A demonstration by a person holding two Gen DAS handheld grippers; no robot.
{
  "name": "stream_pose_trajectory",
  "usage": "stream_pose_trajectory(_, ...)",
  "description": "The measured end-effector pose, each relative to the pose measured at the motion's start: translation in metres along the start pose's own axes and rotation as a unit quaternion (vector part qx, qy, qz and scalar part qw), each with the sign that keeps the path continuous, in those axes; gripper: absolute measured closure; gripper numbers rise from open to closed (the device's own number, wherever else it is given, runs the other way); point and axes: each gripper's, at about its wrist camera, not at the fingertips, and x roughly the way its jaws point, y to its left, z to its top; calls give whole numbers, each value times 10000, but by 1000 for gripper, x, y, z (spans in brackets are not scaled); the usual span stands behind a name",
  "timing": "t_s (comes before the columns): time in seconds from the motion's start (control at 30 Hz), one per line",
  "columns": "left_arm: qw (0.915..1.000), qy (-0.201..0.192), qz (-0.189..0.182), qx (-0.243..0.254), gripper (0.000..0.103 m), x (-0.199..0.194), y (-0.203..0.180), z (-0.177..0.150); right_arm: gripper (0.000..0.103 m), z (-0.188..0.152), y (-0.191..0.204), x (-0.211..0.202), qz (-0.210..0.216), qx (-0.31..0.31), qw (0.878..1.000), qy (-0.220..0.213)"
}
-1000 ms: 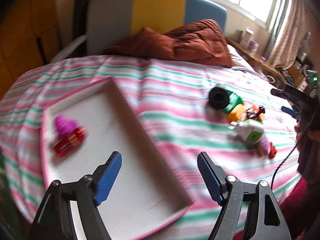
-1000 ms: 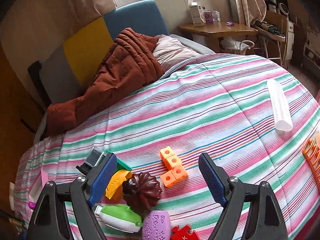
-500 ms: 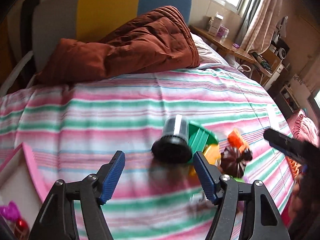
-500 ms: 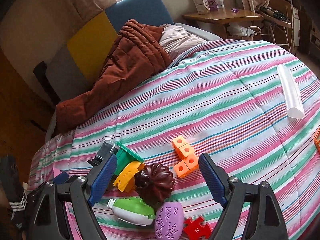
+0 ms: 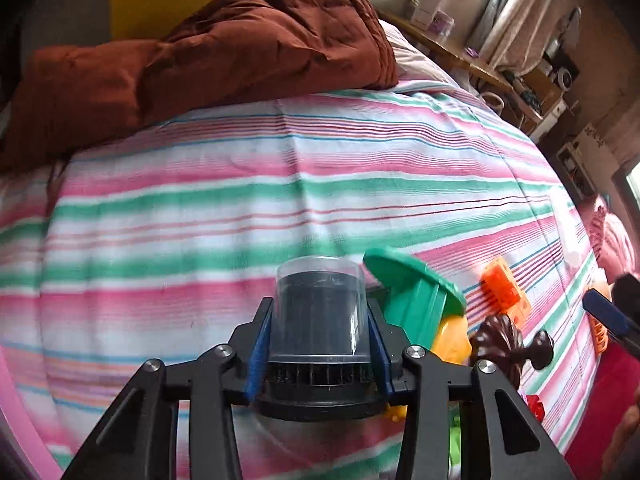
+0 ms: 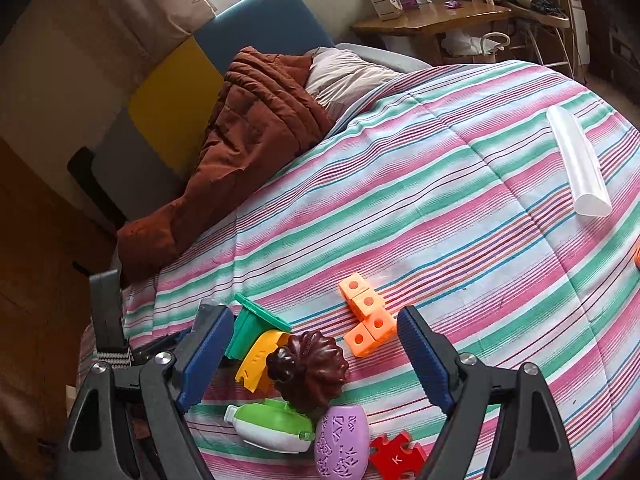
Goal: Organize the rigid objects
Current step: 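Move the left tool to the black cup and grasp it, then carry the black cup into the tray and release it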
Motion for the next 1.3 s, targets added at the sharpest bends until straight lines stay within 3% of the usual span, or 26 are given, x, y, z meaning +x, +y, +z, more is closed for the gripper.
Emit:
stream_pose_trajectory(0.17,9994,-114,89,-314,60,-26,14,-34,26,2,-5,3,-13,106,9999,46)
stream_pose_trajectory(0.33,9984,-303,95,-478,59,-56,19,-70,40,-4,10,13,0,-331,9992,223)
stream_pose_trajectory(0.57,9964,-643,-51,-550,59,-103,14,-112,41,-23,39,33,-237,-1238,9909,480)
stream_pose_trajectory(0.8,9942,-951,-63,-493,59,-138,9,-141,41,-34,46,53,-568,-1712,9808,736)
stream_pose_trajectory(0.87,9932,-1008,-69,-572,59,-145,13,-149,54,-38,49,58,-669,-1881,9767,782)
stream_pose_trajectory(0.9,9926,-1024,-86,-640,59,-149,17,-154,70,-40,51,60,-821,-2015,9731,758)
stream_pose_trajectory(1.03,9902,-1094,-17,-872,59,-164,32,-175,77,-42,52,57,-926,-2211,9690,606)
stream_pose_trajectory(1.3,9784,-1380,537,-1440,59,-208,83,-226,77,-42,51,57,-891,-2150,9705,628)
